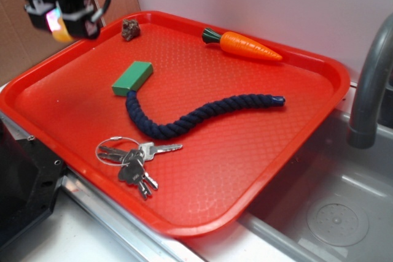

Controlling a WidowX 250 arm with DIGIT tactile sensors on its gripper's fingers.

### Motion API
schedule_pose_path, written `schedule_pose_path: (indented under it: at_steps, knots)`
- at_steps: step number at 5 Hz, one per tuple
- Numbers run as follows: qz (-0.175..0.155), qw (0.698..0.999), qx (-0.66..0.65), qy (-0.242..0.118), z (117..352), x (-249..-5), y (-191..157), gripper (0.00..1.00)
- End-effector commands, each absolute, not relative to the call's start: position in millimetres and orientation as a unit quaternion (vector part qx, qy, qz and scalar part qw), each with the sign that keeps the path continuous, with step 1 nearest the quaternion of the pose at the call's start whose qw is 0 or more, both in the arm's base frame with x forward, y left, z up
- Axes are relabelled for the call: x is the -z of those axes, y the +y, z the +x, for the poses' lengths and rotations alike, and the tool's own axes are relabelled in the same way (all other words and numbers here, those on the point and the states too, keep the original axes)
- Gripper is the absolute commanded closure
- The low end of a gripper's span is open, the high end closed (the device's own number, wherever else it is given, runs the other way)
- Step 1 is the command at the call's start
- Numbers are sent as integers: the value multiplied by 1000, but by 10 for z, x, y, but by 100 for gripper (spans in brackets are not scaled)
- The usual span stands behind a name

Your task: Grab the yellow duck.

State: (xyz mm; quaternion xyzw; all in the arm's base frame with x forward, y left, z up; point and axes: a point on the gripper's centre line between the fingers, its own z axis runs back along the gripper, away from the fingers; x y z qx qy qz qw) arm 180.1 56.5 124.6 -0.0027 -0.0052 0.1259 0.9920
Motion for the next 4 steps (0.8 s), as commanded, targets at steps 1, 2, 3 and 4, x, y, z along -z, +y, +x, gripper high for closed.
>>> schedule_pose_path:
  at_steps: [1,2,3,4]
  knots:
    - [15,999,-22,-21,2138,-1963,-22,100]
    - [13,1000,-16,-24,2146,-2029,-65,100]
    - [10,999,-15,-30,2103,-2056,-52,100]
    - [18,999,-20,-26,2018,-2004,-27,100]
